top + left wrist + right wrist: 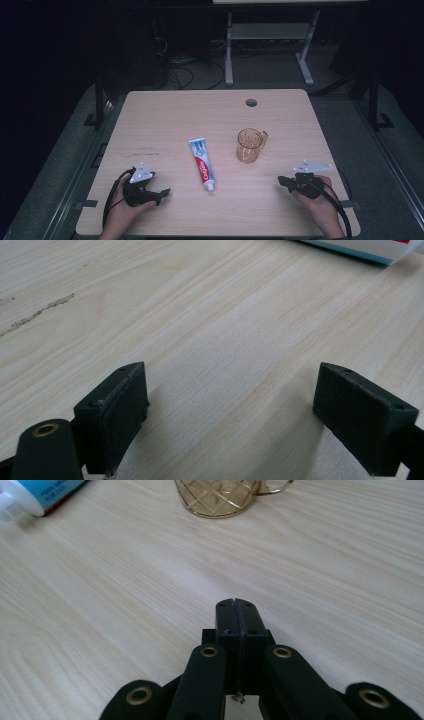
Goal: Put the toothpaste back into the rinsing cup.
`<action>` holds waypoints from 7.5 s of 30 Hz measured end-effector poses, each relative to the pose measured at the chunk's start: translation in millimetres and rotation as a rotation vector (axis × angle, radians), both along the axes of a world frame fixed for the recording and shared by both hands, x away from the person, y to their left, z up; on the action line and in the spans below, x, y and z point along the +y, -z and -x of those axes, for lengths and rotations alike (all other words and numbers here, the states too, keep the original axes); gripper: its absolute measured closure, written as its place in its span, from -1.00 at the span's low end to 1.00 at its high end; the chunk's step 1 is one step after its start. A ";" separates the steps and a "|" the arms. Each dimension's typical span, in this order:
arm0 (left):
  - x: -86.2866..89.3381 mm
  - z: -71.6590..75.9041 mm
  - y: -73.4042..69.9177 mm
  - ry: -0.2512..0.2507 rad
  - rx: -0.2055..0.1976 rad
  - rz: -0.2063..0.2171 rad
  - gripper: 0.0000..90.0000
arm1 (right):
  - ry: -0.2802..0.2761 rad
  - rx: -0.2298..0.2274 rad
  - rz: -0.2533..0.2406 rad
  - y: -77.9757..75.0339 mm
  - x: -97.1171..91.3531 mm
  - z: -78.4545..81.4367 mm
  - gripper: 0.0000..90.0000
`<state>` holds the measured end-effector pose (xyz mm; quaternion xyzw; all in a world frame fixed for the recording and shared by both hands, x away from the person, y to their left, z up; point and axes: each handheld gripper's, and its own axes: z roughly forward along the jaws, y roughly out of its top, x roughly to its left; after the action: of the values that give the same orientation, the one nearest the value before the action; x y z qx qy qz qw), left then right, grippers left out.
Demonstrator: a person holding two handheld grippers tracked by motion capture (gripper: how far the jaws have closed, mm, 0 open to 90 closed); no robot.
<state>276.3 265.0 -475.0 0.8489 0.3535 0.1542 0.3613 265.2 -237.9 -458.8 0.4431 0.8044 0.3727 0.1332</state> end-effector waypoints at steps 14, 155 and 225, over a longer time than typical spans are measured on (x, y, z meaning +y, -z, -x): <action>0.0 0.0 0.0 0.000 -0.001 0.000 -0.70 | -0.093 -0.005 -0.018 -8.5 30.3 -2.4 1.00; 0.1 -0.1 -0.2 0.002 -0.003 -0.004 -0.70 | -0.268 0.021 0.043 -28.8 235.6 -104.8 -0.09; 0.3 0.6 -0.3 0.012 -0.001 -0.005 -0.70 | -0.181 0.129 0.097 -17.9 272.2 -138.0 0.60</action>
<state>275.7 265.4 -474.8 0.8519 0.3479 0.1531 0.3602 403.1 34.4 -440.9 0.3849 0.8651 0.3144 0.0682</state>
